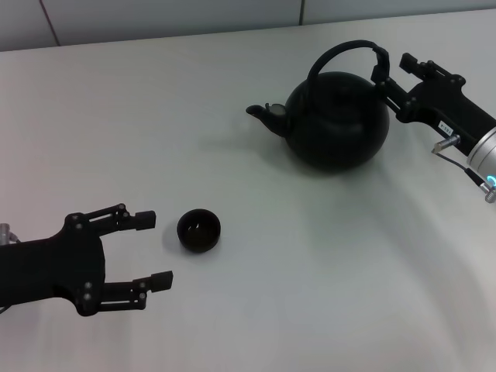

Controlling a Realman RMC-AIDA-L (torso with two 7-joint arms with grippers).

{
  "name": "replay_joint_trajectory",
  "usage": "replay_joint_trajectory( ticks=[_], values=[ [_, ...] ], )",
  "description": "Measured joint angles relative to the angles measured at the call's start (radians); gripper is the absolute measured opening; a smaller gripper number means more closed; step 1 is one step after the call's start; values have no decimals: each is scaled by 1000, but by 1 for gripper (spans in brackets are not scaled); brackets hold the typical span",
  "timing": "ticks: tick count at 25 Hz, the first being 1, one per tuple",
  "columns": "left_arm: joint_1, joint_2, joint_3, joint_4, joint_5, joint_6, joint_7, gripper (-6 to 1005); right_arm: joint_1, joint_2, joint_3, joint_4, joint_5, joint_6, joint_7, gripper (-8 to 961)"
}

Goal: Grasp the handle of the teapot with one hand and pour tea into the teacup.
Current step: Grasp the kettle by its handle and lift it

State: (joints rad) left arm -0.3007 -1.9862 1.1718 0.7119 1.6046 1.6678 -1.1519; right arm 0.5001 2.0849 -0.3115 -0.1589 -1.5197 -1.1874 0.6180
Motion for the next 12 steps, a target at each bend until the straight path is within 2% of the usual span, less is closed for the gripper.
replay_joint_trajectory(
  ticks=[12],
  values=[
    [3,-2,0,0,0,1,0,847,1,-3,-15,3,30,8,1,410]
  ],
)
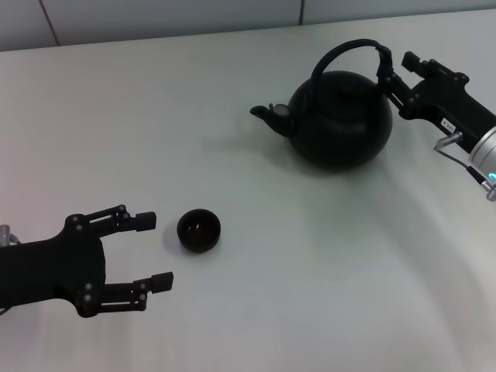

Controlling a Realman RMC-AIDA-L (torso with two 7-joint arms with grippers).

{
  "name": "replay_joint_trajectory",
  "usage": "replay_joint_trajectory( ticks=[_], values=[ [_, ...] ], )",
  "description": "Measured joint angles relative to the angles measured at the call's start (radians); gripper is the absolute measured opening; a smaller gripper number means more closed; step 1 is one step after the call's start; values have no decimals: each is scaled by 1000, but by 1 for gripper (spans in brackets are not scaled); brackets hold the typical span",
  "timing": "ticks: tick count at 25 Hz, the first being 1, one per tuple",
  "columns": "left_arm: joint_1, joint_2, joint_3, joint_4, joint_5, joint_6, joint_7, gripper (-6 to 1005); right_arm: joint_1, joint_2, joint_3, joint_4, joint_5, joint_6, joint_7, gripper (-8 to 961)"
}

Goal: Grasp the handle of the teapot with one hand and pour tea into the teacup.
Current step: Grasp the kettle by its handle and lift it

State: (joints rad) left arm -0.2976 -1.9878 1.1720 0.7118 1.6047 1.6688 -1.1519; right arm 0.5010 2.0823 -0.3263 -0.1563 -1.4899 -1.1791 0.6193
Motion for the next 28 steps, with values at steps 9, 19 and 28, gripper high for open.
replay_joint_trajectory(
  ticks=[9,19,28],
  values=[
    [-1,0,-1,0,0,-1,0,847,1,0,0,1,2,0,-1,202],
    [-3,-2,-2,0,0,-1,0,847,0,1,2,-4,1,2,-4,103],
    [-3,-3,-2,0,0,-1,0,847,-8,-2,0,-21,-3,-3,-3,92]
  ],
)
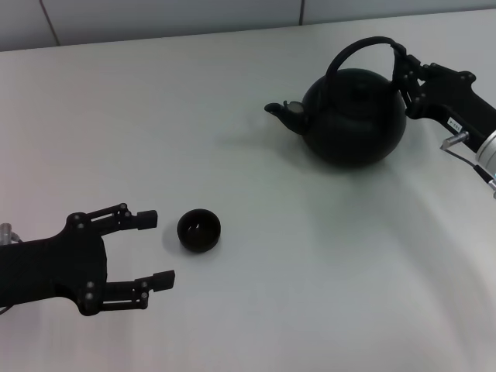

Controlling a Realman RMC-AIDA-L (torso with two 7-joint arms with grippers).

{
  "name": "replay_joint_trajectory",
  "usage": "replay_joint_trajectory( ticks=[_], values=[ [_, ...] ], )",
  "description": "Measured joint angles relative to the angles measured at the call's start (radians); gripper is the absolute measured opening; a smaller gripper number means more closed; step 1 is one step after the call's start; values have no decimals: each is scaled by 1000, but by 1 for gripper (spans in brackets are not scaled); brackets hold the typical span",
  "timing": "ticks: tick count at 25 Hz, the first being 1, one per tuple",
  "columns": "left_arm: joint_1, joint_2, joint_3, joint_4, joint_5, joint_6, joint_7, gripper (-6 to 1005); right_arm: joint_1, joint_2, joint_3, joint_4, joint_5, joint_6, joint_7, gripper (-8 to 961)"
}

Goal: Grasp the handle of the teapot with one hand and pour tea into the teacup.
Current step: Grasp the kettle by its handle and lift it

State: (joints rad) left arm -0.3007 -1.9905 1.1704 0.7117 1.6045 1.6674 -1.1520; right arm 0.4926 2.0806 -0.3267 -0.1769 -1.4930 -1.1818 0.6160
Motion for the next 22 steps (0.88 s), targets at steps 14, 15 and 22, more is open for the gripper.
replay_joint_trajectory(
  ticks=[14,15,22],
  values=[
    [1,-2,0,1,0,1,0,846,-1,0,-48,-4,-4,-47,-53,89],
    [1,-2,0,1,0,1,0,846,-1,0,-48,-4,-4,-47,-53,88],
    [2,-5,0,2,0,-1,0,846,9,-1,-139,-85,-5,-61,67,86]
  ],
)
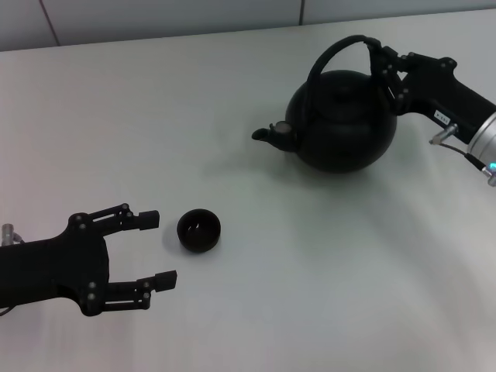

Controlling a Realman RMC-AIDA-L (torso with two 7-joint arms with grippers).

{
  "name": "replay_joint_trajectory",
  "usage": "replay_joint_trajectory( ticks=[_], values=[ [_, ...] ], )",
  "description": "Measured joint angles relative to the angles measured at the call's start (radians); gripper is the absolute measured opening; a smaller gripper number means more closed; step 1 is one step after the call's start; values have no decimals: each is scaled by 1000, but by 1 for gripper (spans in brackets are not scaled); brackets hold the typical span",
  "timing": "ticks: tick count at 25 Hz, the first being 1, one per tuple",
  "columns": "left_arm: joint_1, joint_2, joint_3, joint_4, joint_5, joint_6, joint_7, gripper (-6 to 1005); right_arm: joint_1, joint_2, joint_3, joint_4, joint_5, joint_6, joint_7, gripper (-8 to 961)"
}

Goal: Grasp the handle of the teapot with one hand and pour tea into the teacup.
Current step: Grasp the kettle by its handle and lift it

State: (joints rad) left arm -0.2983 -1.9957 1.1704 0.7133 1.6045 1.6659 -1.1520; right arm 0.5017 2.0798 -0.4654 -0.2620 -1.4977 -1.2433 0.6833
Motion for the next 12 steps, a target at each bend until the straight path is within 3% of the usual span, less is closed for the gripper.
replay_joint_trajectory(
  ticks=[12],
  values=[
    [2,0,-10,0,2,-8,0,847,7,1,-137,-110,-1,-10,48,86]
  ],
)
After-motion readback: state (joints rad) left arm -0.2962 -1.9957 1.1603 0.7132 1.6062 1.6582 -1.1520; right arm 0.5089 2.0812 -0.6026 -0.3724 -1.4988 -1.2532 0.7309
